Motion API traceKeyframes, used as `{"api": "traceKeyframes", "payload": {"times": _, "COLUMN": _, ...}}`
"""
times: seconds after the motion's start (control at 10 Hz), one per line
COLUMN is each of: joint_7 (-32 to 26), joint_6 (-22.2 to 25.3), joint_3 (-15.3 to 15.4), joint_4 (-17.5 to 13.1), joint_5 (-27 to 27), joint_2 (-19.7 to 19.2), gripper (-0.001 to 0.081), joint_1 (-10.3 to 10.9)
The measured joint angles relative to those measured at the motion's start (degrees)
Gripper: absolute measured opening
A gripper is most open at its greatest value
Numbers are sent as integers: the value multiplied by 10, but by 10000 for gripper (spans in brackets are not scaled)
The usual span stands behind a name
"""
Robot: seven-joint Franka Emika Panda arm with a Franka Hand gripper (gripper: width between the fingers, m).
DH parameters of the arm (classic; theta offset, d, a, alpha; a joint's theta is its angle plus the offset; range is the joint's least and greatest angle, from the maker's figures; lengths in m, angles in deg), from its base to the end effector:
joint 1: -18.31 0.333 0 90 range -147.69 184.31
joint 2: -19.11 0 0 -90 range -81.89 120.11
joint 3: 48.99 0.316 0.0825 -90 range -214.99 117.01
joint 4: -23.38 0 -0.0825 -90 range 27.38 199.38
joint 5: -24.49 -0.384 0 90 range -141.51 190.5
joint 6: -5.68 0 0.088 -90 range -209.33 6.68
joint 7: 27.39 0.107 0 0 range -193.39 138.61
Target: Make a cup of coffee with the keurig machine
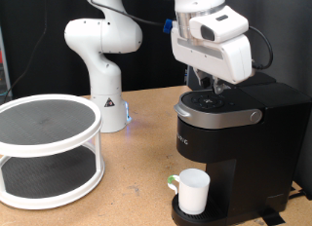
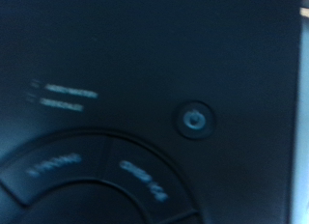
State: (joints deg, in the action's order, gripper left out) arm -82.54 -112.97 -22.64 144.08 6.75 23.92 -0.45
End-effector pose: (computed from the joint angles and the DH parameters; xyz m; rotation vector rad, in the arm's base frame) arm 0.5252 0.0897 0.4556 -2.6095 -1.3432 -0.1976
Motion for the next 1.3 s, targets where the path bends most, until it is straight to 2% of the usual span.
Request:
{"api": "traceKeyframes", "payload": {"times": 0.2, "joint_7": -23, "joint_6": -66, "joint_3": 0, "joint_4": 32, "joint_5": -24, "joint_2": 4, "gripper": 288, "joint_1": 2}}
{"api": "traceKeyframes", "payload": {"times": 0.3, "joint_7": -39, "joint_6": -81, "joint_3": 0, "joint_4": 47, "joint_5": -34, "joint_2": 9, "gripper": 80, "joint_1": 2}}
{"api": "traceKeyframes", "payload": {"times": 0.4, "joint_7": -52, "joint_6": -90, "joint_3": 0, "joint_4": 60, "joint_5": -43, "joint_2": 16, "gripper": 24, "joint_1": 2}}
{"api": "traceKeyframes", "payload": {"times": 0.9, "joint_7": -115, "joint_6": -157, "joint_3": 0, "joint_4": 125, "joint_5": -115, "joint_2": 57, "gripper": 2, "joint_1": 4}}
{"api": "traceKeyframes", "payload": {"times": 1.3, "joint_7": -124, "joint_6": -166, "joint_3": 0, "joint_4": 143, "joint_5": -132, "joint_2": 73, "gripper": 2, "joint_1": 4}}
